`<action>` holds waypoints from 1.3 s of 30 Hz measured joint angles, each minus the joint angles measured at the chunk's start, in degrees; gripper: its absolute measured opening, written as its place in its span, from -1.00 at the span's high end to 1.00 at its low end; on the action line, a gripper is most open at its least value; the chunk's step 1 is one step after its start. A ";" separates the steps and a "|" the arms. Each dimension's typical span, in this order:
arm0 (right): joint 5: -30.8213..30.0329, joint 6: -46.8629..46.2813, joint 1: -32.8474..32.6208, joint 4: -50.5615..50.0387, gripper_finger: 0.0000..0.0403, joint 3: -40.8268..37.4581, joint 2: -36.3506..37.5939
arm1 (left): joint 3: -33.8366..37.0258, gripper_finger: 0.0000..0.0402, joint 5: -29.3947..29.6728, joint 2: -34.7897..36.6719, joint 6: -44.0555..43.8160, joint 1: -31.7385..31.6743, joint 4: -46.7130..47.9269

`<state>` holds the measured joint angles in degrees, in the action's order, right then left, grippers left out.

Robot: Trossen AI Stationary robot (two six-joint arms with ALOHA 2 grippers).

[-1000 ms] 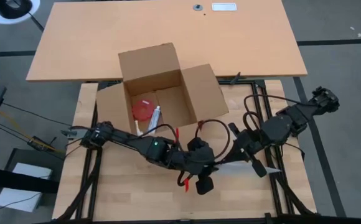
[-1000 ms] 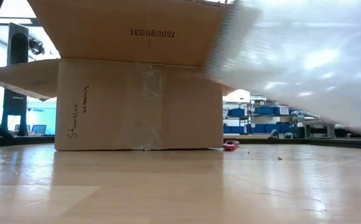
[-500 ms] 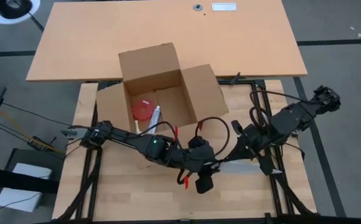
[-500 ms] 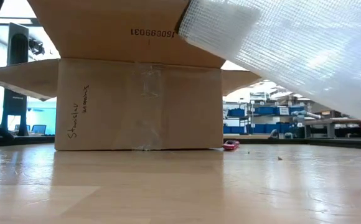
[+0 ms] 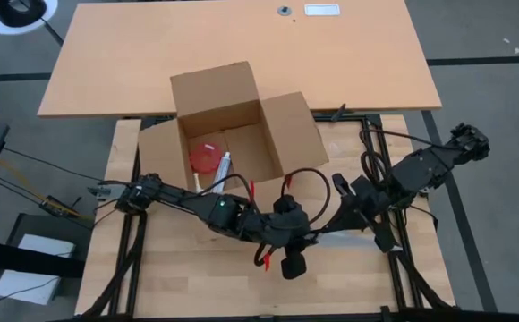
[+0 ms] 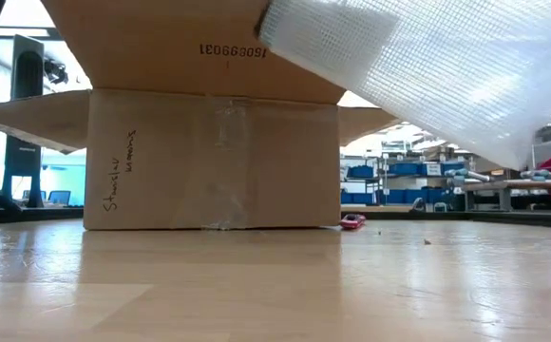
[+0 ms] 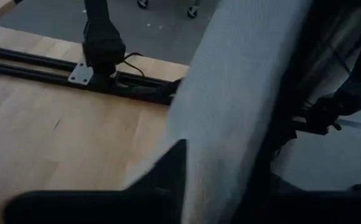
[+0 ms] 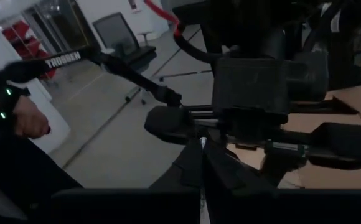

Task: Unpack boxes
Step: Open the white zip bag

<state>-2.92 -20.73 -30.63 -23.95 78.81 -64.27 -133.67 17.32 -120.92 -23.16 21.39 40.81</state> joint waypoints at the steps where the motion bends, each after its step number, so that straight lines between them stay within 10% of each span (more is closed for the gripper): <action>1: 0.03 -2.01 0.02 0.36 0.96 0.00 -0.13 | 0.00 0.76 0.00 0.00 -0.57 0.00 0.05; 11: 1.47 -4.28 0.58 -0.39 0.64 0.11 2.28 | -0.13 0.97 -3.93 0.00 -14.64 1.31 7.43; 17: -1.86 -1.05 -0.61 -17.93 0.37 3.12 0.81 | -0.05 0.97 -5.90 0.00 -23.61 2.27 18.04; 30: -6.32 5.71 0.48 -16.69 0.03 2.05 -5.76 | -0.04 0.97 -5.73 -0.50 -17.32 2.29 16.76; 39: -5.86 5.40 2.72 -14.49 0.16 2.06 -6.84 | -0.04 0.97 -5.38 -0.50 -16.90 2.29 16.81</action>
<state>-8.78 -15.33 -27.92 -38.43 80.87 -71.12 -133.71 11.94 -121.43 -40.06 23.68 57.63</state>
